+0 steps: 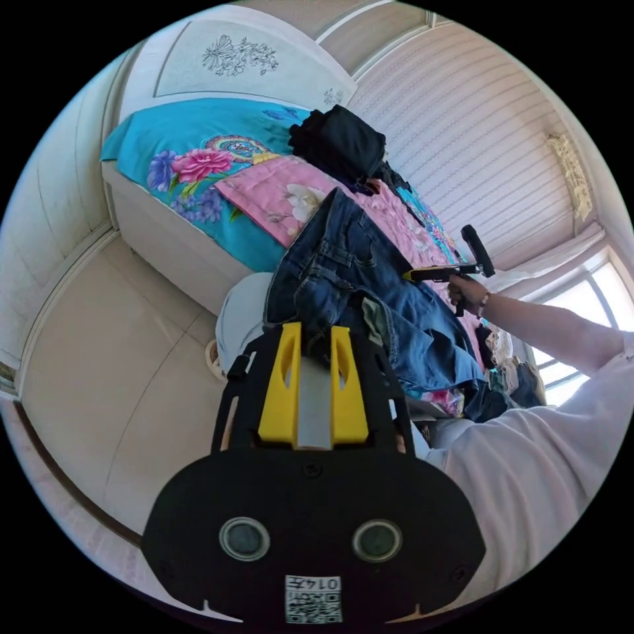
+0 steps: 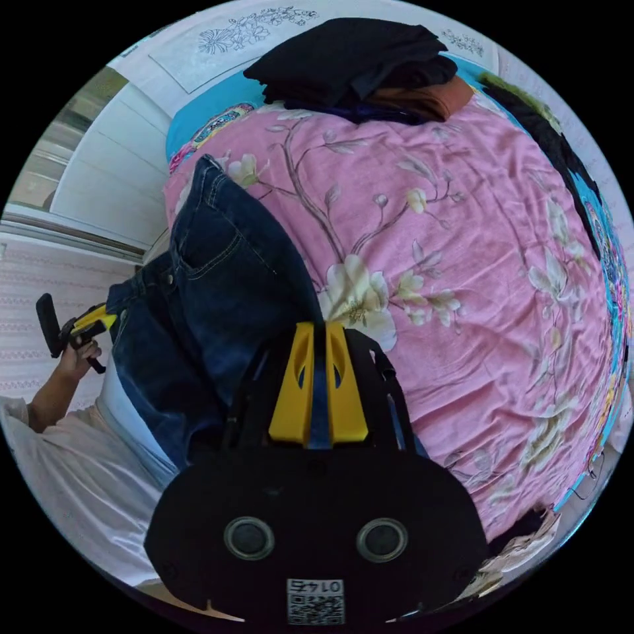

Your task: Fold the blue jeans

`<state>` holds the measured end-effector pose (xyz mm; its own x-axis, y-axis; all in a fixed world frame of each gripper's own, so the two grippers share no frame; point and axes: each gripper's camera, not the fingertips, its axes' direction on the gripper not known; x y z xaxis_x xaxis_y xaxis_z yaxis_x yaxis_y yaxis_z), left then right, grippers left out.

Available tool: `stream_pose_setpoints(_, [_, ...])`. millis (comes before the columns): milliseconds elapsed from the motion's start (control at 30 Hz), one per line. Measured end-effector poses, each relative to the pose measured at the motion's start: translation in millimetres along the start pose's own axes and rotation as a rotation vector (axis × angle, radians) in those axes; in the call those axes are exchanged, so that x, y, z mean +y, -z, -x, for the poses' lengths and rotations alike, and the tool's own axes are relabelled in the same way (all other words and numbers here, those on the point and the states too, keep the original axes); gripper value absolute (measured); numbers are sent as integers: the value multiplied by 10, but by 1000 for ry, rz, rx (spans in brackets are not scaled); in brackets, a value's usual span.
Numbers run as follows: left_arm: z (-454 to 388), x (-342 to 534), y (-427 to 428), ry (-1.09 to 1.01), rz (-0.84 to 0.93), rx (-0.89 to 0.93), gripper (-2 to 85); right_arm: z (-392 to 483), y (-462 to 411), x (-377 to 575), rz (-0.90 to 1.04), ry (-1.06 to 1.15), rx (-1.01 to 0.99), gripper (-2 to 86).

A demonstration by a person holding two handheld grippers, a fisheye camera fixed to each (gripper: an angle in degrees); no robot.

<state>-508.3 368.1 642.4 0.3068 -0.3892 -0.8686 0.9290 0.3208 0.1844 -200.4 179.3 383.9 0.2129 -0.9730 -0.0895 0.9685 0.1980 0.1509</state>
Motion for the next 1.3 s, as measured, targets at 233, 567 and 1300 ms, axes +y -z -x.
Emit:
stream_pose_setpoints(233, [-491, -439, 264, -191, -165, 211, 45, -338, 823, 282, -198, -12, -254, 8])
stream_pose_setpoints(567, [-988, -1206, 868, -277, -637, 338, 44, -652, 2661, -433, -307, -32, 152, 9])
stream_pose_setpoints(1300, [-1590, -1330, -1011, -568, -40, -234, -9, -1389, 2177, 4353, -310, -912, 102, 25])
